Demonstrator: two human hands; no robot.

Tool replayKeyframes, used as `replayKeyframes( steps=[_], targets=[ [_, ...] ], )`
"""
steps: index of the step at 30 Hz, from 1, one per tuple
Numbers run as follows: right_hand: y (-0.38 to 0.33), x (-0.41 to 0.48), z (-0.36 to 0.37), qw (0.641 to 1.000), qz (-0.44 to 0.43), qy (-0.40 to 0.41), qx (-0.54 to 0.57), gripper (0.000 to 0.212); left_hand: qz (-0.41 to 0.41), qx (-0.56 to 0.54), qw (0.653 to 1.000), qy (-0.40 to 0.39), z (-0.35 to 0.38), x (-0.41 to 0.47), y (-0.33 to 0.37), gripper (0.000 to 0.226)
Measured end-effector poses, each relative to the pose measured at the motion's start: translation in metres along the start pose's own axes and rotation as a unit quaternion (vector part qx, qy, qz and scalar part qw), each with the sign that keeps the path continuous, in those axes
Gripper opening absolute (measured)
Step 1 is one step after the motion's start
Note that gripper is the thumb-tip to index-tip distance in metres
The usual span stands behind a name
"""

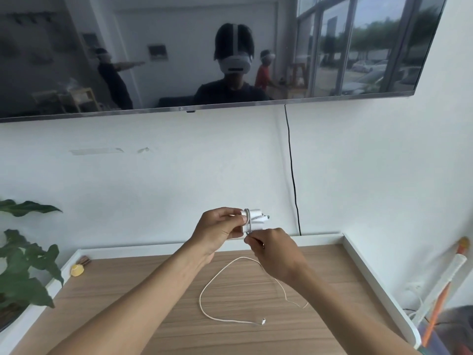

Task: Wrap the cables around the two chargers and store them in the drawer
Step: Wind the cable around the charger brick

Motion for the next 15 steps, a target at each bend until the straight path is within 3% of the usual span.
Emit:
replayKeyframes(
  steps=[5,8,15],
  targets=[
    [-0.011,-0.002,-0.012,0.996,-0.01,-0.027,-0.09,0.026,0.035,0.04,0.998,0.026,0.001,0.0,-0.001,0.011],
    [-0.015,-0.004,-0.02,0.991,-0.022,-0.049,-0.12,0.026,0.042,0.081,0.995,0.032,0.001,-0.002,-0.005,0.018],
    [-0.011,0.002,-0.047,0.981,-0.035,-0.047,-0.183,0.024,0.109,0.231,0.966,-0.025,0.011,-0.008,-0.001,0.016]
  ],
)
Point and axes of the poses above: each hand's wrist, its own x-axis towards the middle knuckle, its own z-axis out of the palm, y = z × x, the point moved 7 cm from there along x, towards the middle knuckle, and after that the axes turned 3 degrees about -x, right-handed, at the moved point
